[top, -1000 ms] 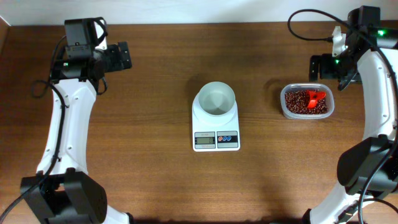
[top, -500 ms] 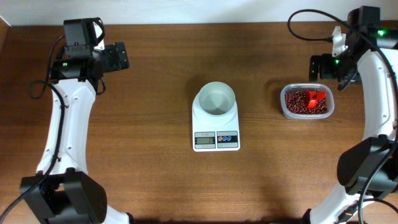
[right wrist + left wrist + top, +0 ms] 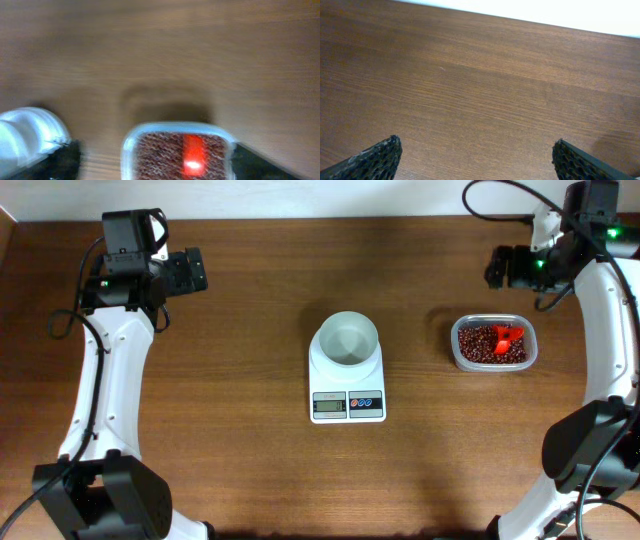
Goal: Scoop item into bowl and weigh 50g on scale
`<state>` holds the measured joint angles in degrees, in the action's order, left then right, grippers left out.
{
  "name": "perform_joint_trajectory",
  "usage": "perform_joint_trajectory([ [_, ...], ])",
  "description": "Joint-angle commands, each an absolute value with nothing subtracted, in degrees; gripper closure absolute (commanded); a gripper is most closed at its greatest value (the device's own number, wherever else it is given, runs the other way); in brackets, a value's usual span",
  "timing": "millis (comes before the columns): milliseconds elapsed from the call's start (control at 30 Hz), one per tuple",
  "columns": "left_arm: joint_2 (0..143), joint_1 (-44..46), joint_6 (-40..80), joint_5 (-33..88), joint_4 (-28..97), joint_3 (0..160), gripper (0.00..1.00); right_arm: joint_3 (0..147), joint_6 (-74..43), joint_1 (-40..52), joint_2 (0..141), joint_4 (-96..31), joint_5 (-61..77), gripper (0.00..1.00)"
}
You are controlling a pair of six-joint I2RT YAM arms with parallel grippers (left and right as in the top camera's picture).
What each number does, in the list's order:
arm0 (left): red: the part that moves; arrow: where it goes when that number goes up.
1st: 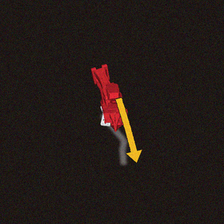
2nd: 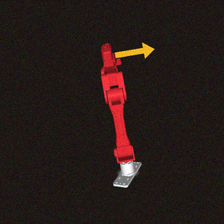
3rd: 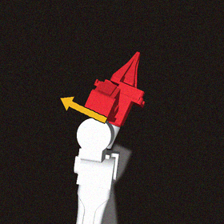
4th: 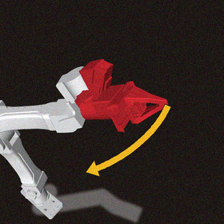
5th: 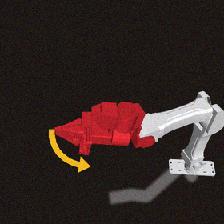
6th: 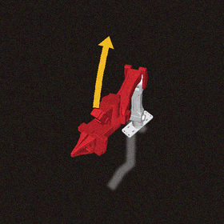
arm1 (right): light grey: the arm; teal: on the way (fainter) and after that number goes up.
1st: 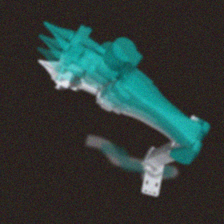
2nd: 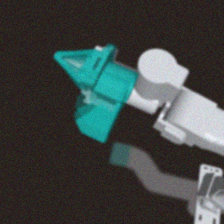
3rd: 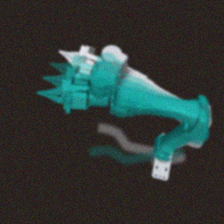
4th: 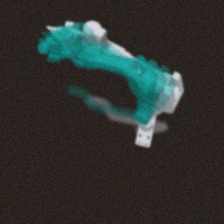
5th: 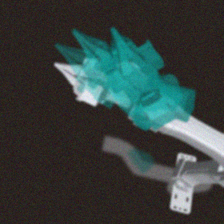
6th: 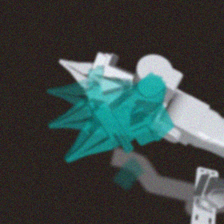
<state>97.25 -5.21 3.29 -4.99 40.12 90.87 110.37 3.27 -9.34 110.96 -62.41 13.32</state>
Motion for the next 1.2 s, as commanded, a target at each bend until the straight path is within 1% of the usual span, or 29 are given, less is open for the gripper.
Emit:
perform_joint_trajectory([
  [0,97.8,-5.4,3.6,-5.8,40.2,91.6,0.01,111.0,-4.6,-8.8,111.2,-61.8,23.9,0.96],
  [67,97.8,-5.4,3.6,-5.8,40.2,91.6,0.01,111.2,-5.2,-6.0,111.2,-61.3,23.8,0.96],
  [100,97.8,-5.4,3.6,-5.8,40.2,91.6,0.01,111.3,-5.5,-3.4,111.2,-60.8,23.8,0.96],
  [167,97.8,-5.4,3.6,-5.8,40.2,91.6,0.01,112.7,-10.3,3.9,111.2,-60.4,23.5,0.96],
  [233,97.8,-5.4,3.6,-5.8,40.2,91.6,0.01,119.7,-14.9,9.1,111.2,-61.5,23.6,0.96],
  [300,97.8,-5.4,3.6,-5.8,40.2,91.6,0.01,125.7,-17.3,11.3,111.2,-63.7,22.8,0.96],
  [367,97.8,-5.4,3.6,-5.8,40.2,91.6,0.01,130.7,-19.2,13.8,111.2,-69.9,18.9,0.96],
  [400,97.8,-5.4,3.6,-5.8,40.2,91.6,0.01,131.2,-18.7,14.6,111.2,-71.9,18.9,0.96],
  [467,97.8,-5.4,3.6,-5.8,40.2,91.6,0.01,130.8,-10.9,16.2,112.2,-75.5,18.6,0.96],
  [533,97.8,-5.4,3.6,-5.9,40.2,91.6,0.01,130.5,-6.7,17.7,115.1,-76.2,16.6,0.96],
  [600,97.8,-5.4,3.6,-5.8,40.2,91.6,0.01,130.3,-6.2,19.2,117.8,-76.3,14.4,0.91],
  [633,97.8,-5.4,3.6,-5.8,40.2,91.6,0.01,130.3,-6.2,20.3,120.4,-76.2,14.3,0.85],
  [667,97.8,-5.4,3.6,-5.8,40.2,91.6,0.01,130.3,-6.2,20.8,122.2,-76.2,14.3,0.85],
  [700,97.8,-5.4,3.6,-5.8,40.2,91.6,0.01,130.3,-6.1,21.5,124.0,-76.2,14.3,0.85],
  [733,97.8,-5.4,3.6,-5.8,40.2,91.6,0.01,130.3,-3.9,21.9,125.5,-76.3,15.0,0.88],
  [767,97.8,-5.4,3.6,-5.8,40.2,91.6,0.01,130.3,1.3,22.6,127.4,-77.0,17.1,0.9],
  [800,97.8,-5.4,3.6,-5.8,40.2,91.6,0.01,130.2,4.1,23.5,129.5,-77.7,17.8,0.91],
  [833,97.8,-5.4,3.6,-5.8,40.2,91.6,0.01,130.1,4.2,24.1,130.9,-78.4,17.8,0.92],
  [1000,97.8,-5.4,3.6,-5.8,40.2,91.6,0.01,128.6,4.4,26.1,133.4,-80.8,19.0,0.93],
  [1067,97.8,-5.4,3.6,-5.8,40.2,91.6,0.01,126.3,8.6,27.2,133.5,-80.4,18.8,0.94],
  [1167,97.8,-5.4,3.6,-5.8,40.2,91.6,0.01,123.2,9.2,27.7,133.5,-79.5,17.9,0.95],
])
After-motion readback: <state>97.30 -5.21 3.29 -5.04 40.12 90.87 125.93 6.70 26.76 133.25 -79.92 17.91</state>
